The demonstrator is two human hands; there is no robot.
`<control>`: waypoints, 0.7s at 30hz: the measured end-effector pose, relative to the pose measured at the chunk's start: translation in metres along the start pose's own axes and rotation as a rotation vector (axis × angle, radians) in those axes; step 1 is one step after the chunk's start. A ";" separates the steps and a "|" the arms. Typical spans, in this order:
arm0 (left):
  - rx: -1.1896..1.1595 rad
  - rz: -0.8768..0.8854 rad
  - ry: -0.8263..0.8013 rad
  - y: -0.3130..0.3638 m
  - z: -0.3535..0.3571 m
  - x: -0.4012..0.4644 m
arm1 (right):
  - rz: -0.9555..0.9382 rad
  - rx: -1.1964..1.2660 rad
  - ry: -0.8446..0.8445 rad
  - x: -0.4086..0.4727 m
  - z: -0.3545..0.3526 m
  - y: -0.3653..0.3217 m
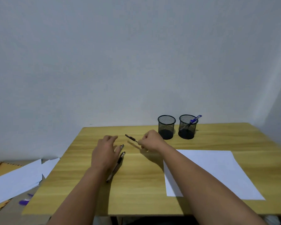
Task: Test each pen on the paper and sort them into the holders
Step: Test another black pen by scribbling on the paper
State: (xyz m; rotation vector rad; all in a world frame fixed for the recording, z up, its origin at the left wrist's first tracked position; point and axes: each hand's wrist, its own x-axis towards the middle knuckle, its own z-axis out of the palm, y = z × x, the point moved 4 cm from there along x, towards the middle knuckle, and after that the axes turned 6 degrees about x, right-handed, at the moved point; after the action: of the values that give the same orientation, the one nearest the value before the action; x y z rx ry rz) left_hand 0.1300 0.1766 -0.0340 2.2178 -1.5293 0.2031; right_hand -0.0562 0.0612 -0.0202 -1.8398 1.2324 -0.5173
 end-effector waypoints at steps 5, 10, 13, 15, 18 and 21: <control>-0.043 0.176 -0.021 0.039 -0.012 0.014 | -0.036 0.248 -0.131 -0.031 -0.056 0.008; -0.213 0.280 0.074 0.079 -0.019 0.011 | 0.041 0.469 -0.075 -0.054 -0.103 0.034; -0.242 0.348 0.048 0.105 -0.017 0.008 | 0.083 0.572 -0.083 -0.064 -0.118 0.048; -0.253 0.365 0.033 0.122 -0.018 0.006 | 0.097 0.648 -0.048 -0.067 -0.124 0.056; -0.299 0.390 0.008 0.142 -0.015 0.005 | 0.094 0.812 0.036 -0.069 -0.130 0.062; -0.359 0.414 -0.041 0.157 -0.010 0.006 | 0.068 0.835 0.050 -0.067 -0.125 0.062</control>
State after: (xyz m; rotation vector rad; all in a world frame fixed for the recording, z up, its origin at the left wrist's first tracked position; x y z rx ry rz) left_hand -0.0108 0.1295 0.0189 1.6268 -1.8685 0.0034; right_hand -0.2089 0.0594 0.0069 -1.0761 0.8993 -0.8811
